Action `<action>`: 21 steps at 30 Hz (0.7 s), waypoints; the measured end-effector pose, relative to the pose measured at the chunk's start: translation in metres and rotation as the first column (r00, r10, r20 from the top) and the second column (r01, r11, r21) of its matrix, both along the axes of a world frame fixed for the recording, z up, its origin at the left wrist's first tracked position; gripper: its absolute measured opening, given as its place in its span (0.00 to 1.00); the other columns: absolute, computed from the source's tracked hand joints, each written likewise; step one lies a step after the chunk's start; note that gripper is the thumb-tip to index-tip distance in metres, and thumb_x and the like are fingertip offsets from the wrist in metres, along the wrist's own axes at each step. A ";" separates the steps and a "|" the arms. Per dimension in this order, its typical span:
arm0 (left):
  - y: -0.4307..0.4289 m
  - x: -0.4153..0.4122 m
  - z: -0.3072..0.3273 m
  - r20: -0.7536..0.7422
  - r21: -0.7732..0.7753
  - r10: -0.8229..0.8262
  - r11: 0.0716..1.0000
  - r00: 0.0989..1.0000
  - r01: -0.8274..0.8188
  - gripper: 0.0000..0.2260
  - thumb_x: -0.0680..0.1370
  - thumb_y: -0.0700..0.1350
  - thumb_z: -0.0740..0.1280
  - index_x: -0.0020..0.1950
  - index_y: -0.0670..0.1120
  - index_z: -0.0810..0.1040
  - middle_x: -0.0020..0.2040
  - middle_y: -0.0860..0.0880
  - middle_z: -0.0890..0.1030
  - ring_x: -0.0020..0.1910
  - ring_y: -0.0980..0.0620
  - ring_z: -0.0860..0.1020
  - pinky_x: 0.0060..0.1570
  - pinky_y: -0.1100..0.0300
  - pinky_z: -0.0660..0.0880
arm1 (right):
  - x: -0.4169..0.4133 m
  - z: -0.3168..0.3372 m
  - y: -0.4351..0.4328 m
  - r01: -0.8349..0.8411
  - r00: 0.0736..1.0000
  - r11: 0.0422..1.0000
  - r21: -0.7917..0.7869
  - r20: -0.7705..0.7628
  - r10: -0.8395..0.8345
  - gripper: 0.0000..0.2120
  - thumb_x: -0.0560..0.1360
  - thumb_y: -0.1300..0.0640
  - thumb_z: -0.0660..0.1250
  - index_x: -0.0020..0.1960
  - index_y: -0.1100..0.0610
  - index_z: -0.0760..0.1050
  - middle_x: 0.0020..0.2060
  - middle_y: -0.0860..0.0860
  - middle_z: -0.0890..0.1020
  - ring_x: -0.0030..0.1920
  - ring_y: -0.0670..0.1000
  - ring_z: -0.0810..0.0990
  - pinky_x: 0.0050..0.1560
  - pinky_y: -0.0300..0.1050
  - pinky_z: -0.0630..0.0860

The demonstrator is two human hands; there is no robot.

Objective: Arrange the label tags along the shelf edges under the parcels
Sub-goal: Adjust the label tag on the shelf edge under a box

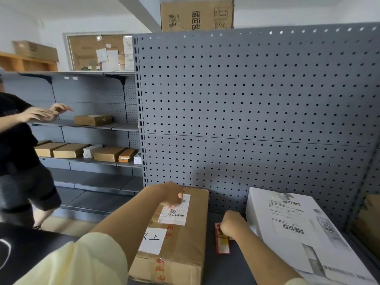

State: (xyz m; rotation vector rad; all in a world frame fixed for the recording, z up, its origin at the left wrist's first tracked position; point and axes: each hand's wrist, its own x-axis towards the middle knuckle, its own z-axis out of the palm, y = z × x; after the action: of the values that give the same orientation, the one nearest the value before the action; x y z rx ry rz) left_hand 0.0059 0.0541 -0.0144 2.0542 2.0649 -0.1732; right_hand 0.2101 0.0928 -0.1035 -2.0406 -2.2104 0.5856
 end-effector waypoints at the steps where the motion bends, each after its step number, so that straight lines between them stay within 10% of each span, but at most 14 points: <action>1: -0.002 0.001 0.001 0.023 0.006 0.001 1.000 1.000 -0.001 0.18 0.82 0.43 0.59 0.72 0.47 0.70 0.60 0.44 0.82 0.57 0.47 0.81 0.63 0.51 0.75 | 0.001 0.002 -0.001 0.001 1.000 1.000 0.025 -0.026 0.000 0.09 0.79 0.61 0.62 0.57 0.61 0.76 0.41 0.53 0.79 0.46 0.52 0.83 0.48 0.44 0.82; 9: -0.018 0.016 0.022 0.014 0.036 -0.036 0.999 0.999 0.035 0.14 0.82 0.41 0.59 0.66 0.44 0.76 0.55 0.44 0.85 0.54 0.49 0.83 0.62 0.51 0.75 | 0.015 0.036 -0.016 -0.078 0.980 0.983 0.164 -0.168 0.105 0.22 0.78 0.68 0.59 0.71 0.58 0.66 0.63 0.59 0.76 0.60 0.57 0.78 0.52 0.45 0.76; 21: -0.074 0.032 0.035 -0.035 0.063 -0.004 0.998 0.999 0.007 0.15 0.81 0.41 0.59 0.67 0.44 0.74 0.60 0.43 0.81 0.58 0.45 0.80 0.59 0.52 0.75 | 0.027 0.057 -0.064 0.027 0.899 0.887 0.461 -0.400 0.180 0.03 0.77 0.58 0.64 0.47 0.54 0.70 0.43 0.52 0.77 0.44 0.53 0.78 0.44 0.50 0.77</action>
State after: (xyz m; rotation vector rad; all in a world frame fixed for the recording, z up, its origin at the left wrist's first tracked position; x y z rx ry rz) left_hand 0.0381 -0.0195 0.0209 2.1079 2.1111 -0.1477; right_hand 0.2375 0.0287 -0.0469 -1.4256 -1.9345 0.4175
